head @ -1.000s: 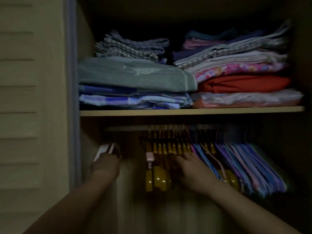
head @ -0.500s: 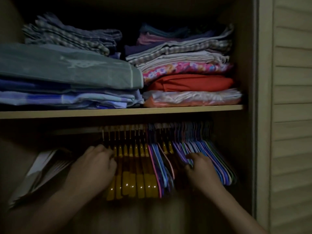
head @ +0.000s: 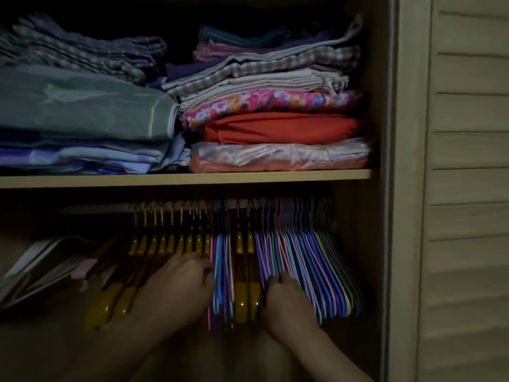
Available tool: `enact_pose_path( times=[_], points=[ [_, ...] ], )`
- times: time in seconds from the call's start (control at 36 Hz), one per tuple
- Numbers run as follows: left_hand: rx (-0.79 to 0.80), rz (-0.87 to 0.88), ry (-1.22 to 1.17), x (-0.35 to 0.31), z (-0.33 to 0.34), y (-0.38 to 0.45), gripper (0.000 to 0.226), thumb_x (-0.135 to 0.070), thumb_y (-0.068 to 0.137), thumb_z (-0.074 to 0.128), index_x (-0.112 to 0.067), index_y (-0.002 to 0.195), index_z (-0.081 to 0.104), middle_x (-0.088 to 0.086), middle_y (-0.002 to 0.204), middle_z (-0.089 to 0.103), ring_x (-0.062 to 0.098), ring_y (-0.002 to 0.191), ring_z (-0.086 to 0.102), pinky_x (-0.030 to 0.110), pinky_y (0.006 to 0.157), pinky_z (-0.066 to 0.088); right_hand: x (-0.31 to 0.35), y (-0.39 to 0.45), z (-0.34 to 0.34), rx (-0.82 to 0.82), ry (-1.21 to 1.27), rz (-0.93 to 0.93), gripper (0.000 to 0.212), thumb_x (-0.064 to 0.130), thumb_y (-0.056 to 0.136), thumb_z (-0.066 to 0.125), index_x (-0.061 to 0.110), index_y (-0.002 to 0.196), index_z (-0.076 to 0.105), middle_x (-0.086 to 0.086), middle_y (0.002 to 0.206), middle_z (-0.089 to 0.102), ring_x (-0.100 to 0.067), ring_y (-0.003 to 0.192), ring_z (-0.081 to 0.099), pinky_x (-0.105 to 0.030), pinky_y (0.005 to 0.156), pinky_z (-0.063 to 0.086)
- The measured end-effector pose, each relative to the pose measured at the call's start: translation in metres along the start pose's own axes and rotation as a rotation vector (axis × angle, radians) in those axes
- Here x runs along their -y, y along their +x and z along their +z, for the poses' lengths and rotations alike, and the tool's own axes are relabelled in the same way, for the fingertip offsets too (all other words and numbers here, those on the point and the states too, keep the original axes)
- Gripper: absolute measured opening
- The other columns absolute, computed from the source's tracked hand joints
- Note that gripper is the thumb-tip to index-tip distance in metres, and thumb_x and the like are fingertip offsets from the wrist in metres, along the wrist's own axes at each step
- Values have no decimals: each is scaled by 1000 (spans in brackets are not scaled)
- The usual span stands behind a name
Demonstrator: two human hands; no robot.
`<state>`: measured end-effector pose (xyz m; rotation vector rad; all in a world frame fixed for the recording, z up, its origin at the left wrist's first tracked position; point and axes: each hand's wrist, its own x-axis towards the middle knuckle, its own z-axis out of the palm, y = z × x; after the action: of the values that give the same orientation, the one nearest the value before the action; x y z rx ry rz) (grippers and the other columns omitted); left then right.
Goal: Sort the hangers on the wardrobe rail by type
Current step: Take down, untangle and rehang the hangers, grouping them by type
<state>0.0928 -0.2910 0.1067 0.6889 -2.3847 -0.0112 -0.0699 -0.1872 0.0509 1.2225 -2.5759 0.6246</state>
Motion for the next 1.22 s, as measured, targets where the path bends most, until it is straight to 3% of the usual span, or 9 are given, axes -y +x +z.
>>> enact_pose_path(
  times=[0.31,0.42,0.56,0.67,0.81,0.97,1.06,1.14,1.22],
  points=[
    [68,-8,106,-7,11,-1,29,-39,102,43,-36,124,60,-17,103,44,1,98,37,20,82,34,10,5,6,-56,182,-121,48,4,94,45,8,142,41,-8,128,53,-23,115,49,-27,94,41],
    [63,-21,97,-3,5,-2,29,-37,103,42,-37,127,59,-16,110,48,0,104,38,20,85,35,20,5,2,47,233,-150,32,8,96,49,10,128,50,-11,121,61,-29,112,59,-32,90,47],
    [60,-36,77,9,-5,-7,29,-38,103,43,-36,126,60,-16,115,50,0,106,39,19,82,33,43,4,2,90,228,-208,29,8,95,51,5,123,52,-16,120,63,-36,113,59,-35,87,47],
    [64,-59,77,19,-8,-7,28,-39,100,44,-35,121,63,-14,119,54,4,114,45,26,95,43,58,4,4,98,231,-241,29,11,96,51,6,124,53,-16,123,62,-35,115,58,-34,88,45],
    [88,-65,96,29,-12,-9,26,-38,100,44,-33,117,64,-12,119,56,6,114,45,25,95,41,80,5,10,124,311,-286,29,15,95,50,10,123,57,-14,120,64,-34,113,58,-33,89,45],
    [131,-68,45,39,-17,-12,25,-37,103,45,-36,124,59,-13,123,50,5,120,43,22,96,37,86,23,45,141,595,-148,49,43,73,45,30,117,63,3,111,71,-17,105,65,-32,91,53],
    [118,-75,39,46,-19,-16,26,-36,102,46,-36,125,58,-14,125,50,3,119,43,22,99,39,90,23,48,112,811,-66,36,33,84,57,29,118,67,12,107,73,-6,99,66,-30,93,53],
    [117,-86,33,54,-19,-18,24,-36,102,46,-36,123,58,-14,123,50,3,117,42,23,99,40,92,27,45,107,983,79,22,32,97,58,18,110,70,7,97,74,-8,90,68,-27,81,55],
    [123,-92,31,62,-19,-20,25,-37,103,45,-35,124,58,-13,122,51,5,118,43,23,97,40,90,33,37,129,1099,223,23,28,103,50,15,102,69,1,87,70,-11,73,64,-17,55,45]
  ],
)
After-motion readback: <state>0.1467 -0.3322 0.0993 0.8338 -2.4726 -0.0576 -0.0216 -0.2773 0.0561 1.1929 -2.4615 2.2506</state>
